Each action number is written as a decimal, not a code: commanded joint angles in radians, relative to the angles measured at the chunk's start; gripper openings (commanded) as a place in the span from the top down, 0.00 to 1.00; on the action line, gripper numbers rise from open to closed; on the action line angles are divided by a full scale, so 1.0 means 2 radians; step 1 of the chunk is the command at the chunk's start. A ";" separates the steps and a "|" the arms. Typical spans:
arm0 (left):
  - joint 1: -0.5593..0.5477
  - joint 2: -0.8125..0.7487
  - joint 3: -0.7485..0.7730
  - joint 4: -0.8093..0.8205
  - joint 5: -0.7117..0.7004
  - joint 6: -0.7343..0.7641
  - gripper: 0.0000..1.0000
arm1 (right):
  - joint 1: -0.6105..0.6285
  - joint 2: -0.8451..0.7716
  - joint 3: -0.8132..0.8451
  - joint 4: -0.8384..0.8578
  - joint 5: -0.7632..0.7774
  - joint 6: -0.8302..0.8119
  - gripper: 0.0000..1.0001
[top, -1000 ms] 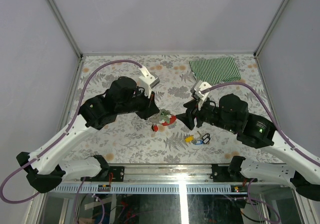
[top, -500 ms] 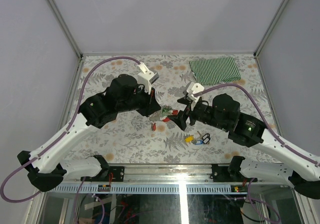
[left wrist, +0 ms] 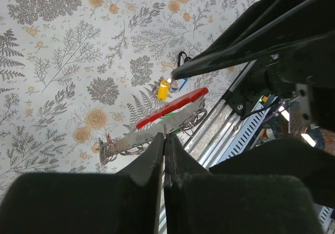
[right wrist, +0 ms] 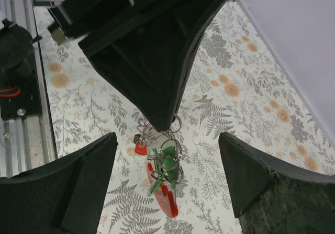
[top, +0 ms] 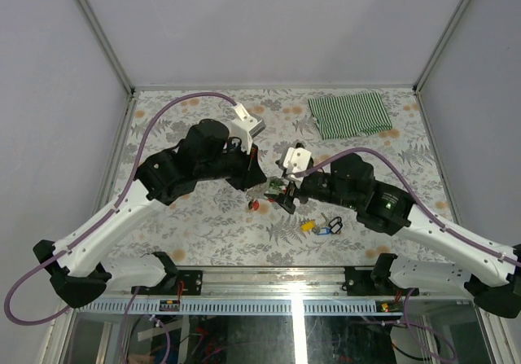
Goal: Put the keys on the keyring
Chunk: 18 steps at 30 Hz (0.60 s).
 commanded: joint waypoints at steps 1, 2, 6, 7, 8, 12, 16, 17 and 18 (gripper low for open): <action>-0.003 -0.002 0.030 0.028 0.016 -0.002 1.00 | 0.002 0.018 0.015 0.017 -0.021 -0.032 0.15; -0.003 -0.003 0.030 0.028 0.017 -0.002 1.00 | 0.002 0.020 0.014 0.019 -0.020 -0.032 0.15; -0.002 -0.004 0.030 0.028 0.023 -0.003 1.00 | 0.002 0.027 0.007 0.038 -0.009 -0.032 0.18; -0.002 -0.004 0.030 0.028 0.024 -0.004 1.00 | 0.002 0.029 0.007 0.040 -0.008 -0.033 0.19; -0.002 -0.004 0.030 0.028 0.026 -0.004 1.00 | 0.002 0.032 0.006 0.041 -0.006 -0.034 0.20; -0.002 -0.004 0.033 0.027 0.030 -0.006 1.00 | 0.002 0.041 0.007 0.047 -0.003 -0.036 0.30; -0.002 -0.005 0.035 0.028 0.031 -0.007 1.00 | 0.003 0.046 0.003 0.048 -0.002 -0.040 0.35; -0.003 -0.006 0.036 0.027 0.031 -0.007 1.00 | 0.002 0.047 0.004 0.046 -0.003 -0.040 0.37; -0.003 -0.006 0.037 0.027 0.030 -0.007 1.00 | 0.002 0.048 0.003 0.045 -0.003 -0.041 0.39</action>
